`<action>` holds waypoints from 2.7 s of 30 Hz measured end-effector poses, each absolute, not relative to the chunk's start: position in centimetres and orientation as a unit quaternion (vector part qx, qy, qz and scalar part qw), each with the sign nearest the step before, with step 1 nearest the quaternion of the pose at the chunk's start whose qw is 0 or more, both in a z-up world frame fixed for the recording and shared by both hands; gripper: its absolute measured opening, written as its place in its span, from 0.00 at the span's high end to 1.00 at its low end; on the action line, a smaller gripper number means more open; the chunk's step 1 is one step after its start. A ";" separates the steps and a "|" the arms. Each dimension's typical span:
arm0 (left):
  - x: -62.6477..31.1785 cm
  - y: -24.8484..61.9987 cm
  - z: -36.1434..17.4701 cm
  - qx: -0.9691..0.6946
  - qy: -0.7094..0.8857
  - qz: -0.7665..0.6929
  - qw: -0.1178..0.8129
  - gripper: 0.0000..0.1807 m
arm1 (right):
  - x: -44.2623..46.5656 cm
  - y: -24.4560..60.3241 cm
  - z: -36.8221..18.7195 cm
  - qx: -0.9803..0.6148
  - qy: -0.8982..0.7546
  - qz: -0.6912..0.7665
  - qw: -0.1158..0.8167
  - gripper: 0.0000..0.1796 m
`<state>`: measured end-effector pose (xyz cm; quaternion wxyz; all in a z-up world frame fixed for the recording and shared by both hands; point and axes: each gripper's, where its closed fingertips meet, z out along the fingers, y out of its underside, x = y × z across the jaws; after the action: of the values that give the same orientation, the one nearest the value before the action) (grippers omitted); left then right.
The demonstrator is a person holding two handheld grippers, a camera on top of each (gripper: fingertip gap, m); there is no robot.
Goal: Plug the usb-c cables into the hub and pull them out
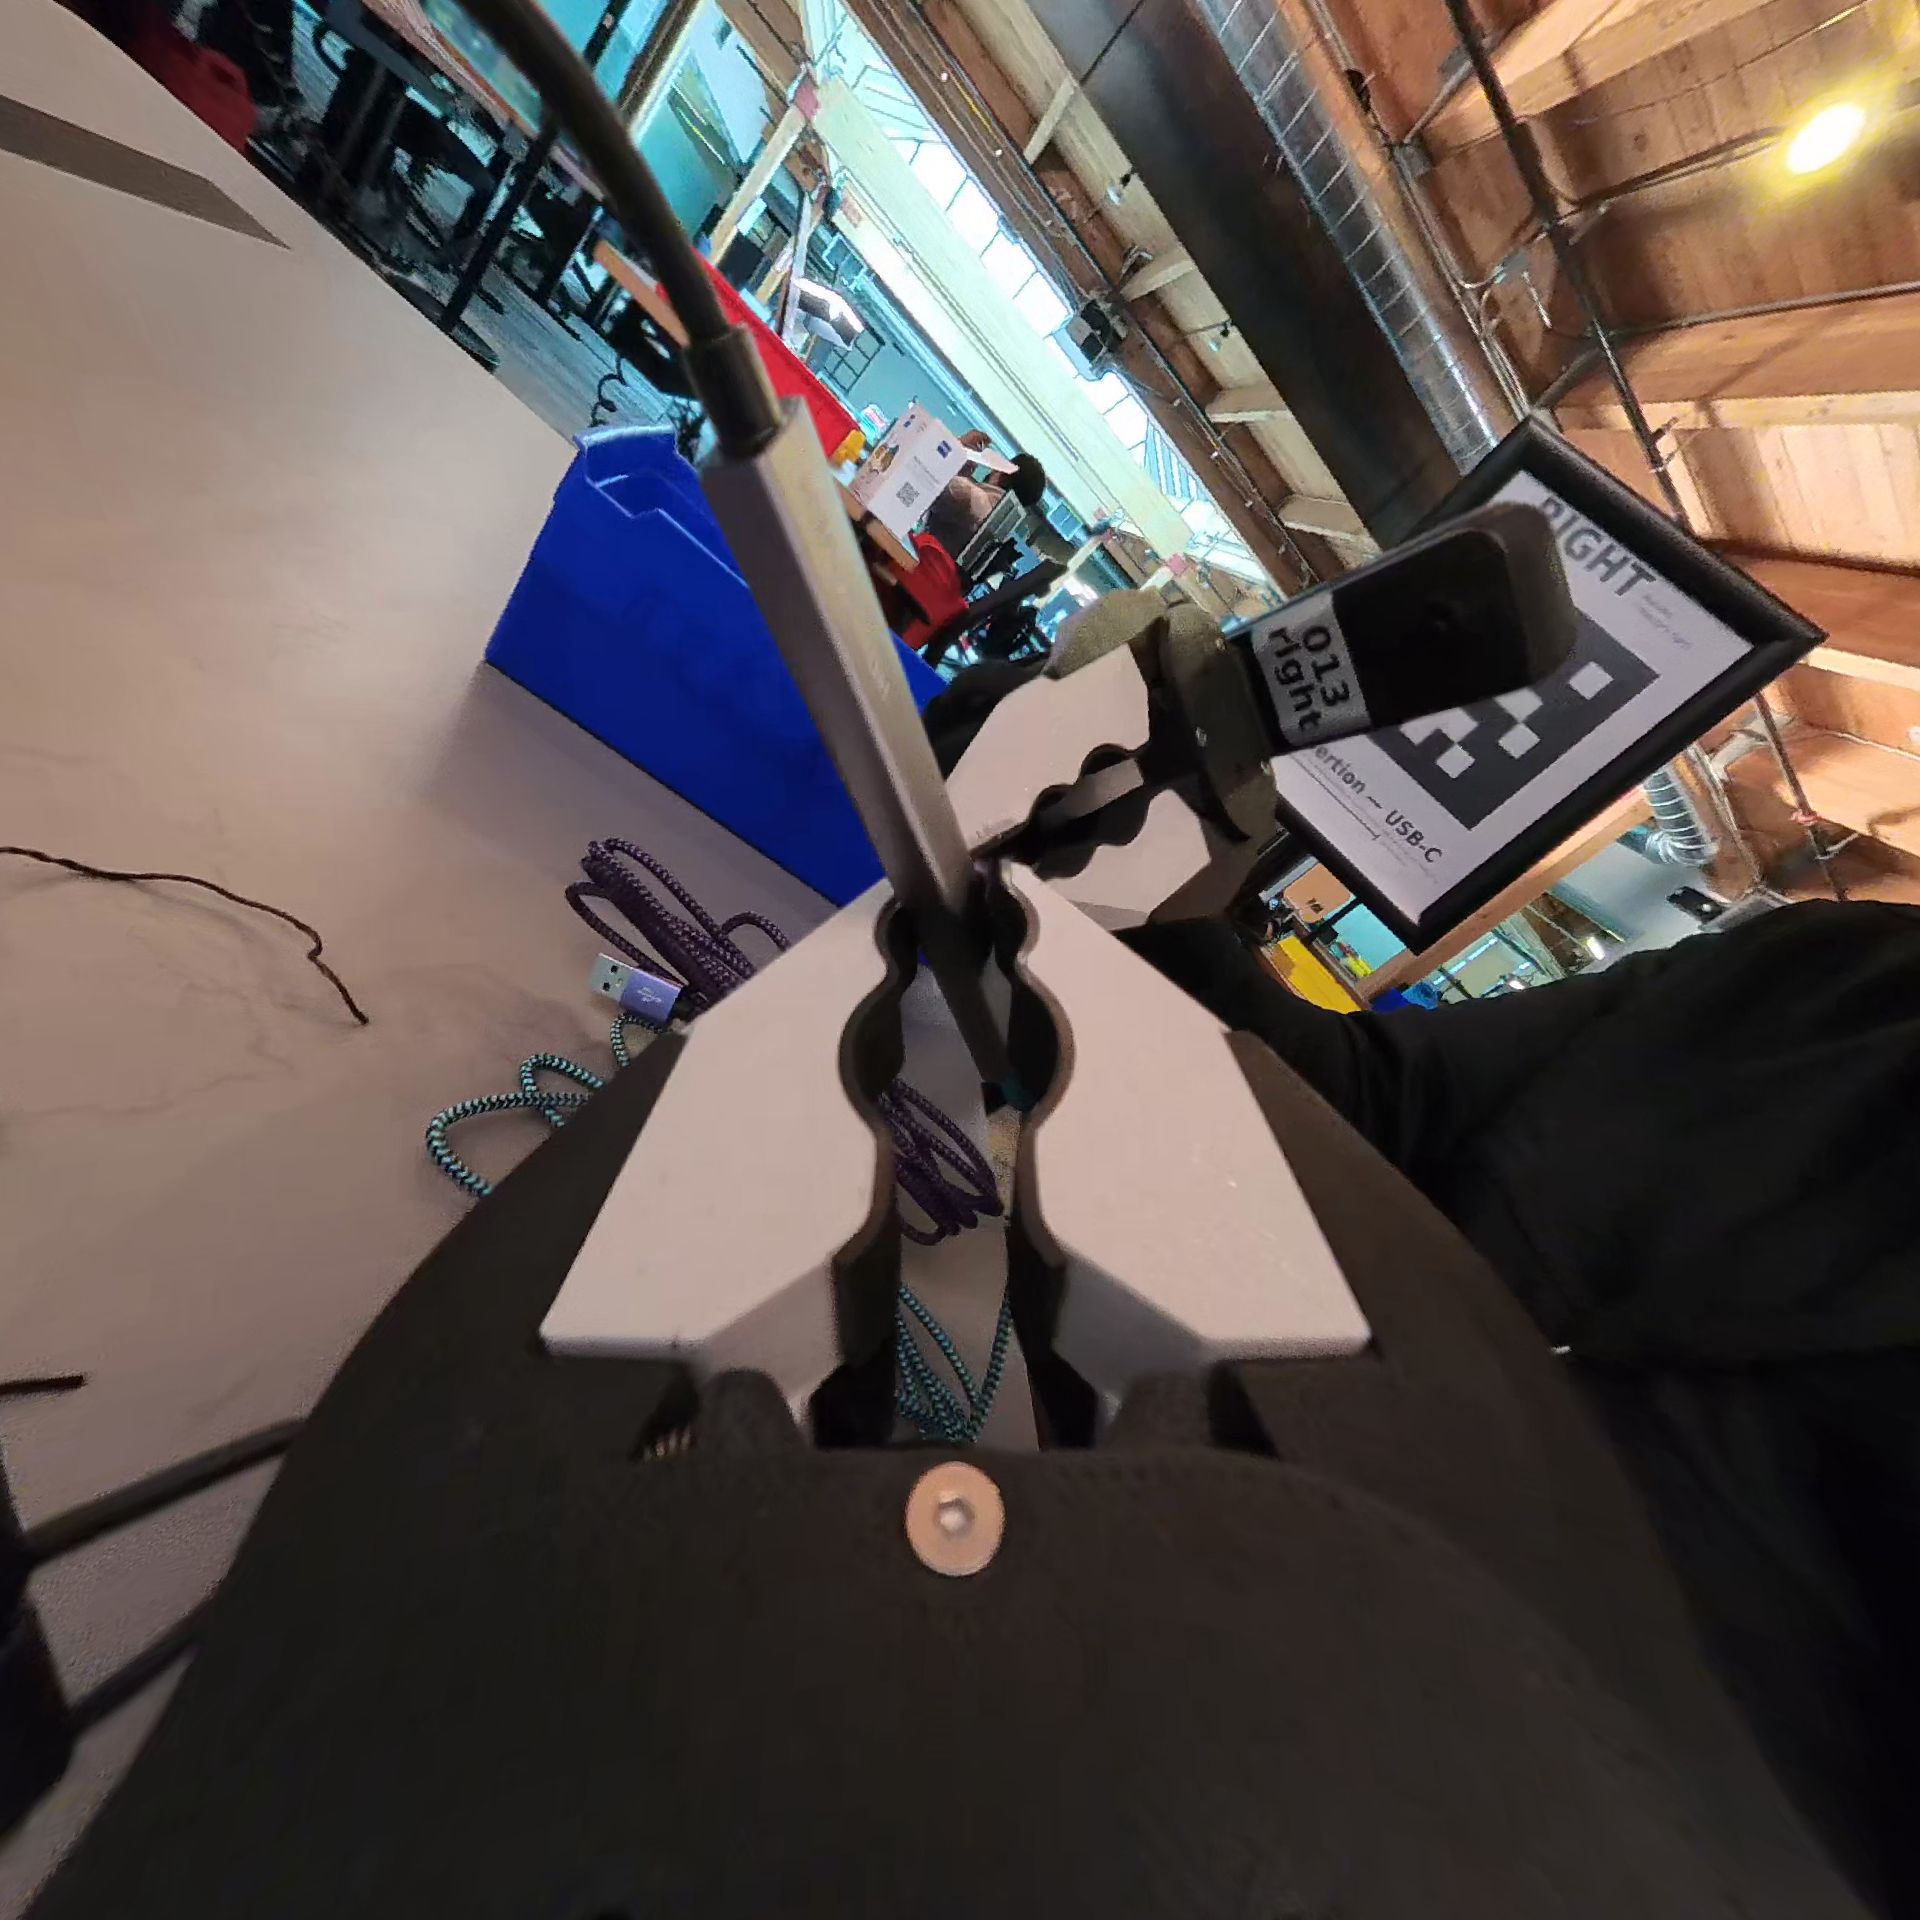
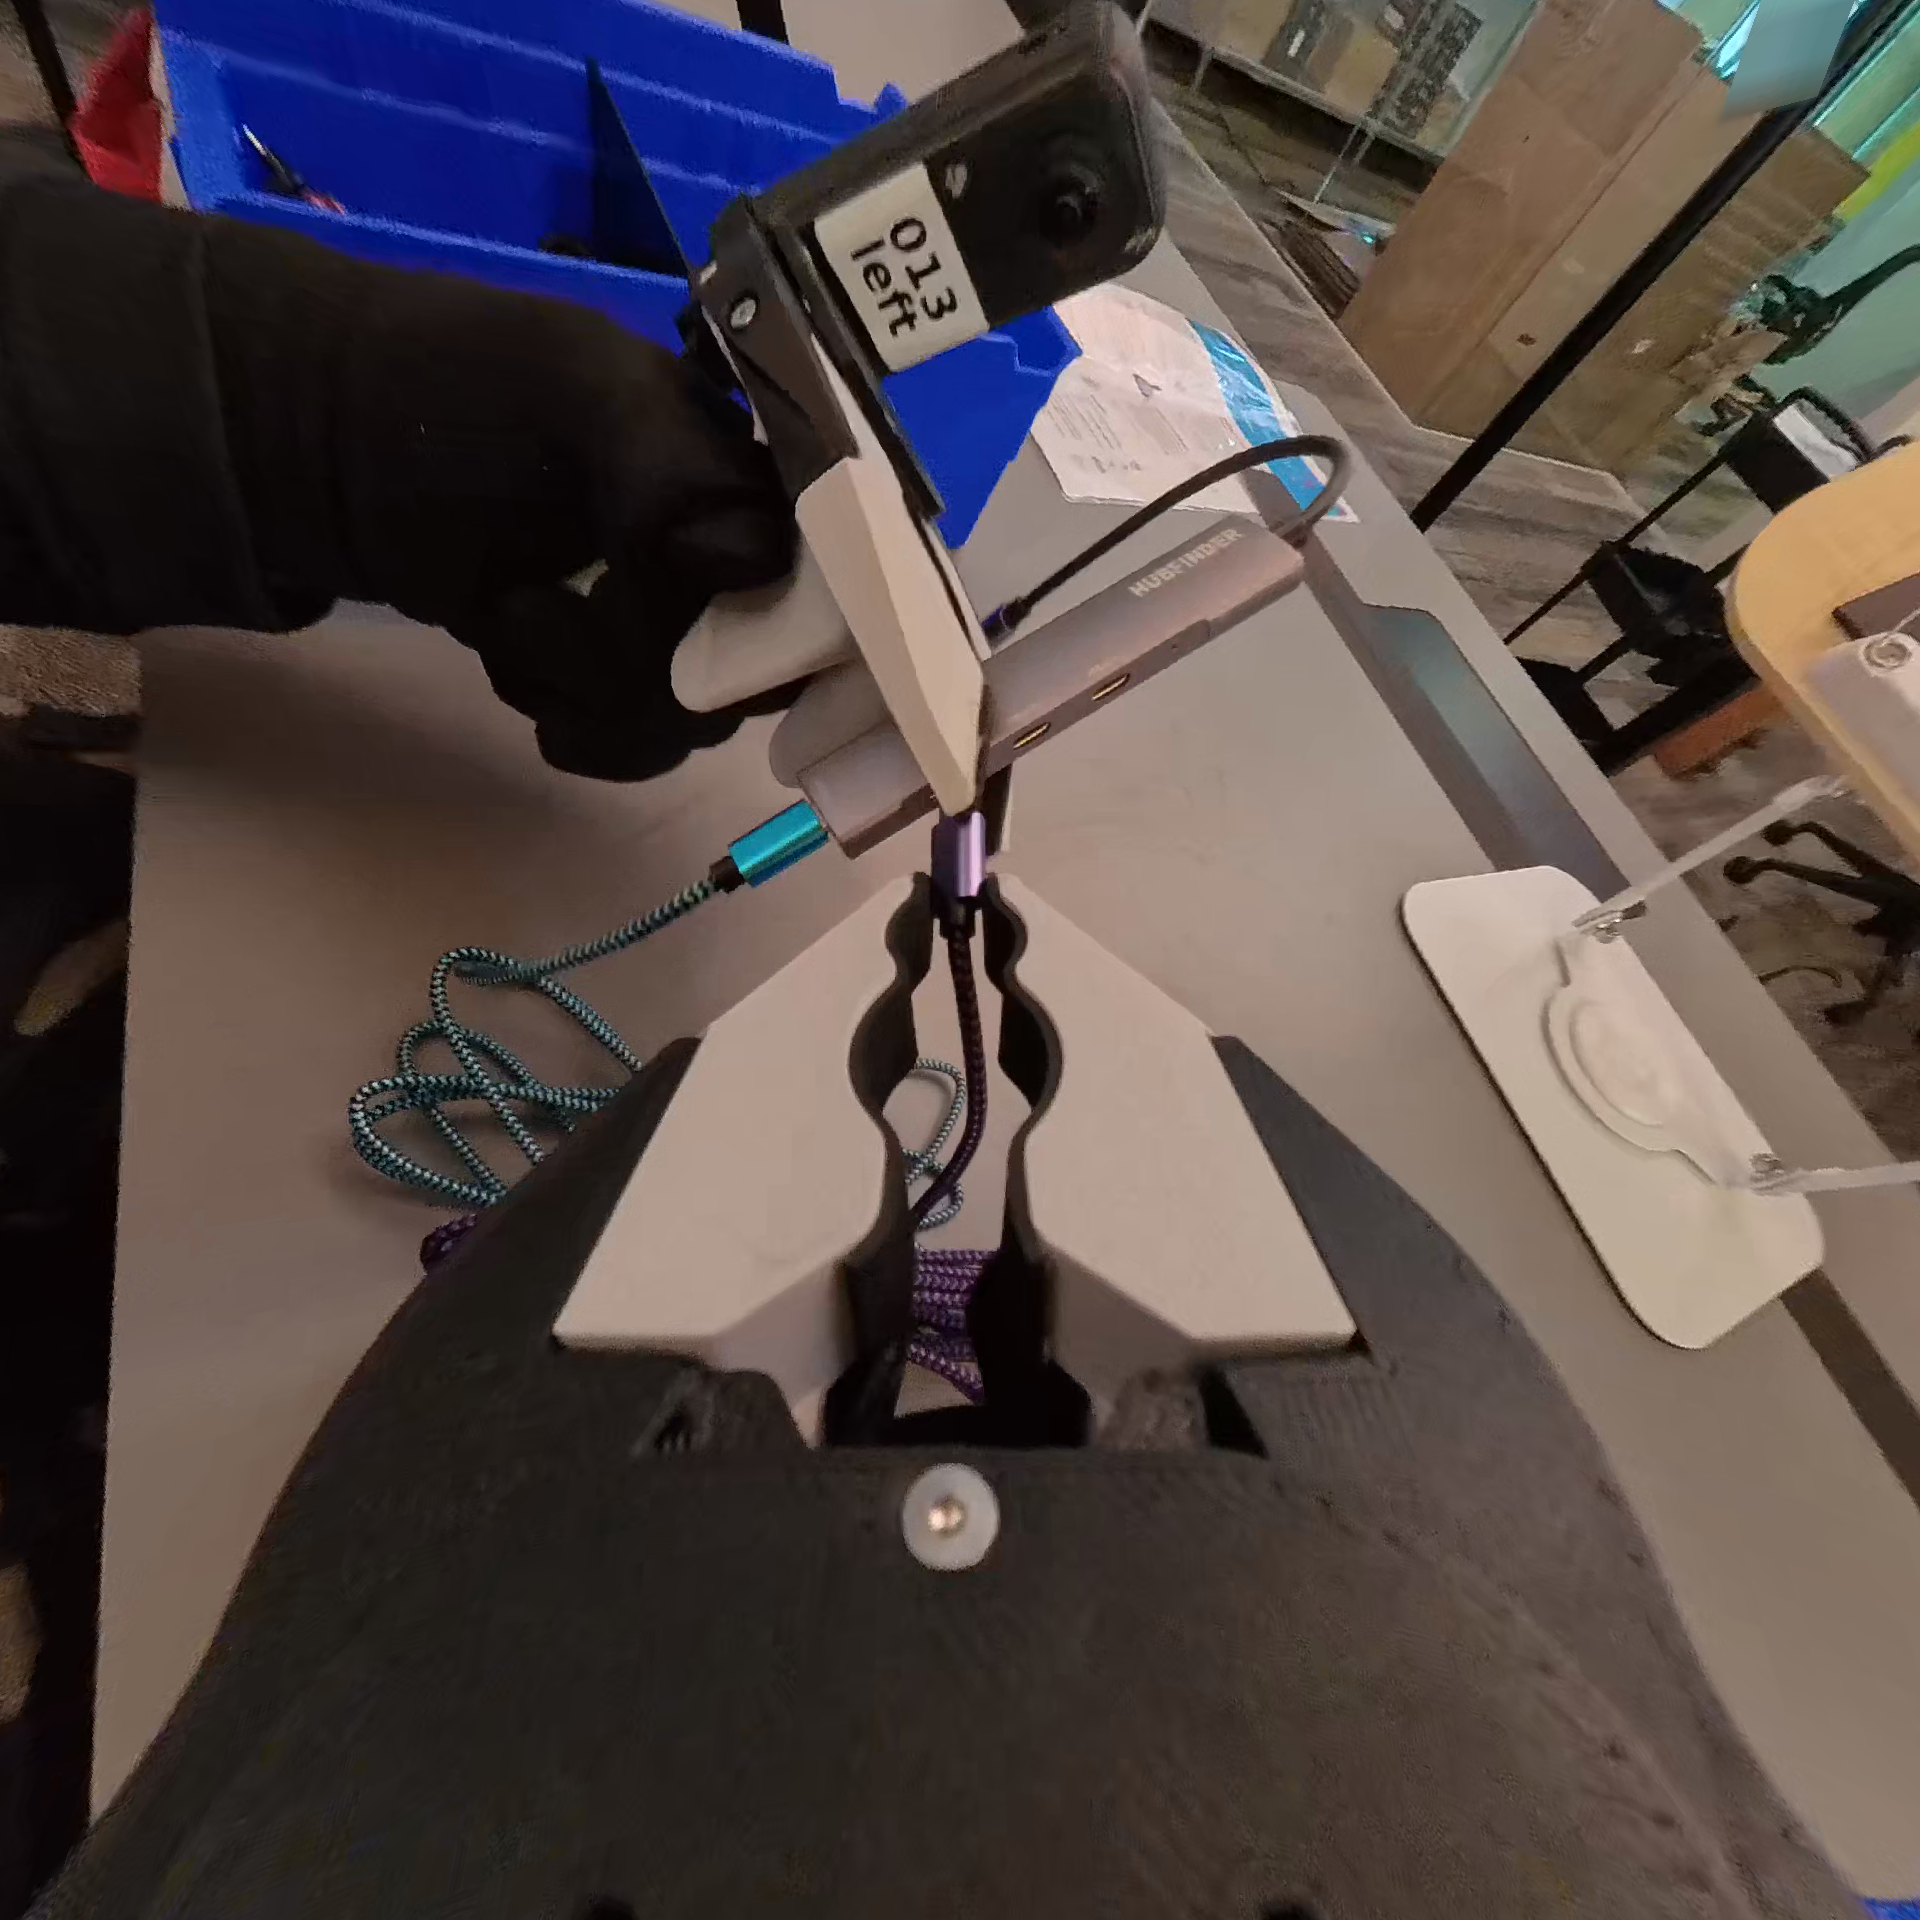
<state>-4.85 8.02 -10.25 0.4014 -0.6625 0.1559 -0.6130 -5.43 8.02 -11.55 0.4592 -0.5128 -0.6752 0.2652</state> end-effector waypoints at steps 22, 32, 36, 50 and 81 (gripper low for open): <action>-9.1 10.6 -19.7 -0.871 0.073 -0.352 0.335 0.56 | -4.5 9.9 -17.9 -0.594 -0.661 0.273 0.369 0.97; -5.0 8.4 -14.8 -0.792 0.198 -0.434 0.380 0.82 | -5.3 8.4 -15.6 -0.548 -0.660 0.324 0.400 0.97; -4.8 8.2 -13.7 -0.765 0.189 -0.475 0.391 0.92 | -5.2 8.0 -14.9 -0.537 -0.660 0.336 0.404 0.96; -5.4 6.7 -11.1 -0.709 0.194 -0.537 0.414 0.93 | -5.8 6.9 -12.9 -0.525 -0.644 0.383 0.404 0.97; -4.2 1.0 -3.6 -0.519 0.165 -0.766 0.341 0.98 | -5.4 1.4 -3.9 -0.271 -0.668 0.150 0.677 0.95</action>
<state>-4.21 1.01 -3.56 0.3409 -0.5192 0.1652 -0.7662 -5.40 1.37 -3.94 0.6772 -0.2710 -0.6675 0.1496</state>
